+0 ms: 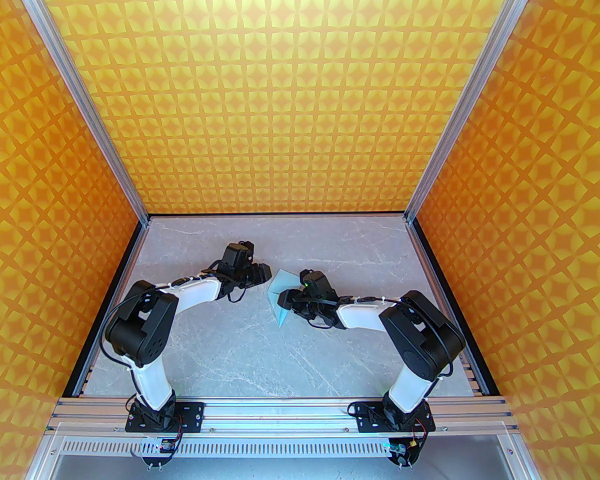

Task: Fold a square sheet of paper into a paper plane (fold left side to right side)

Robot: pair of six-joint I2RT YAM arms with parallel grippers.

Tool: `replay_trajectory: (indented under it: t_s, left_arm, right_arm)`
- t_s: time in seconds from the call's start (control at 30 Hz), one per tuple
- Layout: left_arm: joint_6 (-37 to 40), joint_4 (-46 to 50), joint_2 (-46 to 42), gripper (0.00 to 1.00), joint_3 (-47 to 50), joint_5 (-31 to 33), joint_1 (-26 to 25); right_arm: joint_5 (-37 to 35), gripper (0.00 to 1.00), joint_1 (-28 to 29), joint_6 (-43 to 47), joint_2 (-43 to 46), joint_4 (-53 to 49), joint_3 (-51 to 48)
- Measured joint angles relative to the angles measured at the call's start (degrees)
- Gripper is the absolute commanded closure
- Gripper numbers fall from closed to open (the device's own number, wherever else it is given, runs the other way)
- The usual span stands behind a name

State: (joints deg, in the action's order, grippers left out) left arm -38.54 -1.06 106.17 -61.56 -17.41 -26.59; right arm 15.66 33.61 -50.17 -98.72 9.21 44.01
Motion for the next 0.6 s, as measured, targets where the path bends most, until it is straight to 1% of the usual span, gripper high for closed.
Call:
replay_trajectory:
  t_s: [0.13, 0.23, 0.33, 0.37, 0.53, 0.6]
  left_arm:
    - [1.6, 0.5, 1.2, 0.61, 1.0, -0.4, 0.6]
    - [2.0, 0.4, 1.4, 0.61, 1.9, -1.0, 0.9]
    - [2.1, 0.3, 1.2, 0.66, 2.7, -1.4, 0.9]
    - [2.1, 0.3, 1.1, 0.66, 3.2, -1.5, 0.9]
    - [2.2, 0.3, -1.2, 0.65, 5.7, -2.0, 0.9]
    - [2.2, 0.2, -2.5, 0.65, 6.3, -2.4, 0.9]
  right_arm:
    - [-1.8, 0.41, 0.0, 3.5, 1.0, -7.8, 3.5]
    - [-2.2, 0.43, 0.0, 6.0, 0.8, -11.5, 6.4]
    - [-2.2, 0.46, 0.0, 7.6, -0.7, -13.1, 8.9]
    - [-2.2, 0.47, 0.0, 7.9, -1.4, -13.6, 9.5]
    - [-2.7, 0.61, 0.0, 9.0, -5.9, -16.5, 12.0]
    - [-3.4, 0.63, -0.1, 9.2, -5.9, -17.3, 12.4]
